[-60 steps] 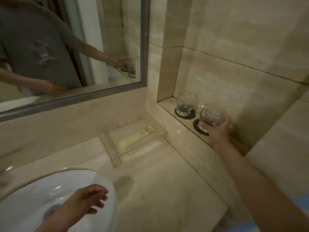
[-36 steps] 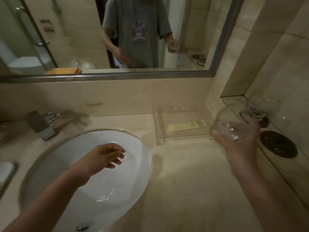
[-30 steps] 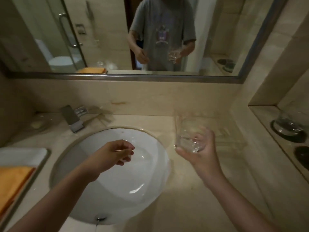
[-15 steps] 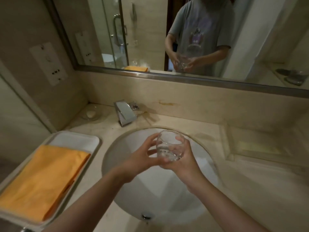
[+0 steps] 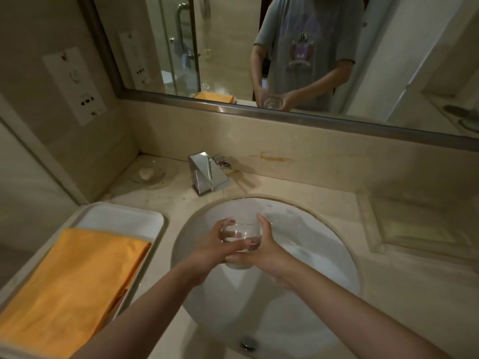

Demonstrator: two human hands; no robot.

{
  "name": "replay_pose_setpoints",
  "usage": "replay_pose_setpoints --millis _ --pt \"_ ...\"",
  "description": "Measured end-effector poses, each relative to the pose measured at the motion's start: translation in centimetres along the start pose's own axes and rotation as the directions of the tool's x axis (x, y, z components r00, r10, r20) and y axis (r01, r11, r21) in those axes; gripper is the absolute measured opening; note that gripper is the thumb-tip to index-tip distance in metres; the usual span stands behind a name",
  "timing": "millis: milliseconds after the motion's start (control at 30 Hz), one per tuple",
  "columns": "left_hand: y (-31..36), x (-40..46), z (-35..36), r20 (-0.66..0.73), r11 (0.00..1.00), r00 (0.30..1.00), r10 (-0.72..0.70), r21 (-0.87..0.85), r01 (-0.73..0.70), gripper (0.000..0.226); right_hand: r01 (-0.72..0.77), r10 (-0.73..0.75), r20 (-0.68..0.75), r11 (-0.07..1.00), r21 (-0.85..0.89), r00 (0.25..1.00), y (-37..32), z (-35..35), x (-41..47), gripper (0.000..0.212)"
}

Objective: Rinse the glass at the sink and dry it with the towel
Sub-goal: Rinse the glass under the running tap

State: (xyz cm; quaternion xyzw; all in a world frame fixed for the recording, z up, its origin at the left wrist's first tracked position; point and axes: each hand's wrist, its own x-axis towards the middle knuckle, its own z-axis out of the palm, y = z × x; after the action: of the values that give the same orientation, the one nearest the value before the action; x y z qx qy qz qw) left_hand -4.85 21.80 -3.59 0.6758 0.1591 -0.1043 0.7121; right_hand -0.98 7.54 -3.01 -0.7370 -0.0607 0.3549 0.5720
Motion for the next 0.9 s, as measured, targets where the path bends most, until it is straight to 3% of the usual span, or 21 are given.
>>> replay_pose_setpoints --millis 67,167,267,333,400,567,700,900 --pt "-1.1 1.0 -0.4 -0.035 0.997 0.998 -0.052 -0.054 0.051 0.074 -0.029 0.030 0.010 0.994 -0.105 0.999 -0.4 -0.6 1.0 0.119" --pt "-2.4 2.7 -0.7 -0.100 0.981 0.985 -0.140 -0.149 0.124 0.056 -0.035 0.041 0.035 0.986 -0.166 0.999 -1.9 -1.9 2.7 0.108" --pt "-2.7 4.3 -0.9 -0.123 0.963 0.972 -0.199 -0.207 0.171 0.060 -0.001 -0.007 -0.041 0.980 -0.198 0.999 -3.9 -2.7 5.5 0.080" --pt "-2.5 4.9 -1.0 -0.136 0.947 0.965 -0.226 -0.263 0.185 0.050 0.054 -0.101 -0.147 0.955 -0.292 0.984 -5.1 -2.8 7.7 0.053" --pt "-2.3 5.5 -1.3 -0.138 0.934 0.959 -0.248 -0.298 0.198 0.048 0.114 -0.211 -0.209 0.911 -0.397 0.955 -6.3 -2.7 10.0 0.041" --pt "-2.2 7.1 -2.3 -0.142 0.902 0.955 -0.261 -0.389 0.189 0.071 0.174 -0.289 -0.186 0.866 -0.468 0.939 -8.8 -2.3 14.6 0.040" --pt "-2.2 8.2 -2.6 -0.138 0.877 0.946 -0.294 -0.433 0.209 0.065 0.220 -0.343 -0.191 0.854 -0.472 0.920 -9.7 -1.5 16.9 0.036" --pt "-2.8 9.8 -3.0 -0.070 0.819 0.926 -0.370 -0.495 0.290 0.063 0.158 -0.299 -0.297 0.894 -0.420 0.907 -10.3 -0.6 19.1 0.030"
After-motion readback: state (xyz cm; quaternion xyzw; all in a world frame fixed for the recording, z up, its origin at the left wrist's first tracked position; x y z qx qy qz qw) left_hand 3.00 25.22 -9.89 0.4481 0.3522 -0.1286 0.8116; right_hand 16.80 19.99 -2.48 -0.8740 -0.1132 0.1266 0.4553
